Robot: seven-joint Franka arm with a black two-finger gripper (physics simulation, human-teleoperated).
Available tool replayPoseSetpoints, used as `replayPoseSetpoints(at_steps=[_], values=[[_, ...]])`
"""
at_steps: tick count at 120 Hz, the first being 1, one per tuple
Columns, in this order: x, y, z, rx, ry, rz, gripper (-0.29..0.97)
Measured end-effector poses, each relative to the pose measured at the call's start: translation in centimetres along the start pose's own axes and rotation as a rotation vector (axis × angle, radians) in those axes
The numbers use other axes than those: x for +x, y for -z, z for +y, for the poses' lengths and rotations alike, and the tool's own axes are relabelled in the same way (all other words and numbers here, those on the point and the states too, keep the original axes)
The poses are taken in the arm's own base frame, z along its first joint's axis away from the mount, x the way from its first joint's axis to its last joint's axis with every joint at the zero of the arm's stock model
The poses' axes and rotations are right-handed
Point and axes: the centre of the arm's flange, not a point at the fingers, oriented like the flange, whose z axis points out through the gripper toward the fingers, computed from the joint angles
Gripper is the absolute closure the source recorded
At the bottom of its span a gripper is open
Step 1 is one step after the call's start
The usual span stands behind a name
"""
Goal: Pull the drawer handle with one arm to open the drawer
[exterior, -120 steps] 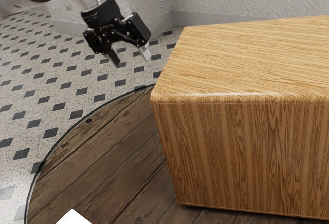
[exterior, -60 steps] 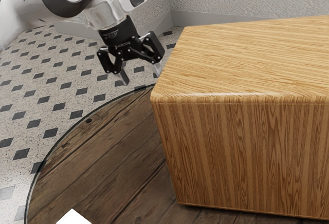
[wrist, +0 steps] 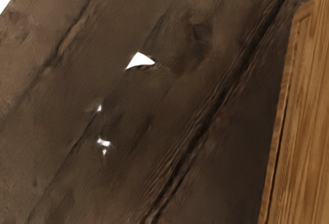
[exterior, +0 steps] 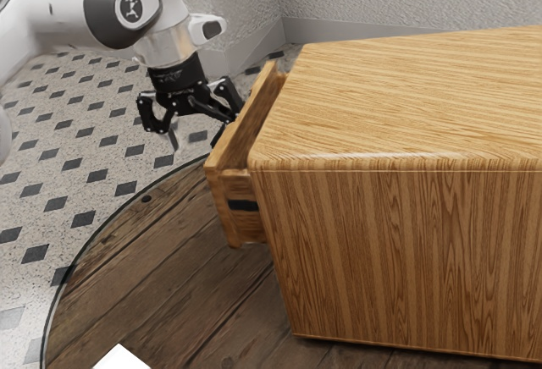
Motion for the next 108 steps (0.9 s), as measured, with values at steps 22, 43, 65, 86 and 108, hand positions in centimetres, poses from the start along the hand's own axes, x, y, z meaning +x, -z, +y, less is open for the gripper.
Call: replayPoseSetpoints(at_steps=[22, 43, 65, 86, 108], values=[[1.6, 4.2, -13.4, 0.081, 0.211, 0.054, 0.02], [-5.6, 16.4, -26.4, -0.122, 0.308, 0.232, 0.01], [-4.7, 11.5, -37.2, -0.095, 0.449, 0.157, 0.0], [-0.8, 4.4, -29.1, -0.037, 0.178, 0.047, 0.0], [1.0, 0.1, -25.6, 0.004, -0.052, -0.001, 0.0]])
